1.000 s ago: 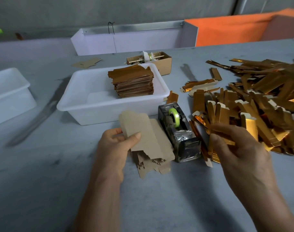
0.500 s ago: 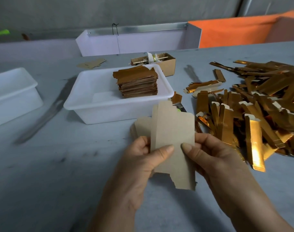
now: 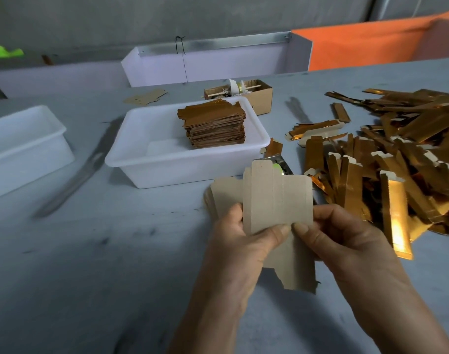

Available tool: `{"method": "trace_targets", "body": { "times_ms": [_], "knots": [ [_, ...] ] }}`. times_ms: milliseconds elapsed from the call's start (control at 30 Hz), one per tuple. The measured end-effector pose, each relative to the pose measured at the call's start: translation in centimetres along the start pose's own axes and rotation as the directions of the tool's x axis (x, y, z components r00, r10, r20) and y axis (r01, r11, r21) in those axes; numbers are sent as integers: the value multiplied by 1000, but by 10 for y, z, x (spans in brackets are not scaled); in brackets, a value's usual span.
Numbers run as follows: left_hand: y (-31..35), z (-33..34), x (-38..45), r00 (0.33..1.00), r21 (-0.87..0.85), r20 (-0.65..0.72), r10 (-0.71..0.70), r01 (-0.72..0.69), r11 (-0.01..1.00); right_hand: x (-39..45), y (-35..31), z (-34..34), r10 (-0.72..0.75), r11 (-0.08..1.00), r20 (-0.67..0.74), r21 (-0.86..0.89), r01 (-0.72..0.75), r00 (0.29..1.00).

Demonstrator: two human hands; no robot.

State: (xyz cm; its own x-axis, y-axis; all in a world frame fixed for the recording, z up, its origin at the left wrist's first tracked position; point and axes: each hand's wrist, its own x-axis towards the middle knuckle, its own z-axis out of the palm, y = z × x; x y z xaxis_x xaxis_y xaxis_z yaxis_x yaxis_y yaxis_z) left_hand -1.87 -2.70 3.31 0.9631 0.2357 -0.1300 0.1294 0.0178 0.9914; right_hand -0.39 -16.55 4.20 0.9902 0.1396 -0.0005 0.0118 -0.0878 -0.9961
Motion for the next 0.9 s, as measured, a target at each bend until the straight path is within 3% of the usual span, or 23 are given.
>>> {"method": "trace_targets", "body": {
  "times_ms": [133, 300, 367, 500, 633, 767, 900],
  "knots": [
    [-3, 0, 0, 1000, -40, 15, -10, 11, 999, 0, 5, -2, -19, 991, -46, -134, 12, 999],
    [-5, 0, 0, 1000, -55, -18, -9, 8, 998, -7, -2, 2, -192, 903, -73, -403, 147, 979],
    [-5, 2, -1, 999, -60, -44, 0, -3, 998, -9, -5, 6, -209, 902, -35, -393, 178, 977],
    [-3, 4, -4, 999, -57, 31, -10, 12, 998, -11, -7, 13, -175, 974, 39, -139, 179, 984],
    [1, -1, -7, 985, -61, 171, -34, 45, 997, -9, -5, 9, -175, 962, 28, -209, 176, 984],
    [2, -2, -11, 992, 33, 121, 27, -31, 999, -11, -7, 6, -126, 965, 33, -229, 130, 991],
    [5, -1, -15, 975, 88, 222, -21, 1, 996, -8, -2, -1, -66, 983, -99, -177, 48, 993]
  ]
}}
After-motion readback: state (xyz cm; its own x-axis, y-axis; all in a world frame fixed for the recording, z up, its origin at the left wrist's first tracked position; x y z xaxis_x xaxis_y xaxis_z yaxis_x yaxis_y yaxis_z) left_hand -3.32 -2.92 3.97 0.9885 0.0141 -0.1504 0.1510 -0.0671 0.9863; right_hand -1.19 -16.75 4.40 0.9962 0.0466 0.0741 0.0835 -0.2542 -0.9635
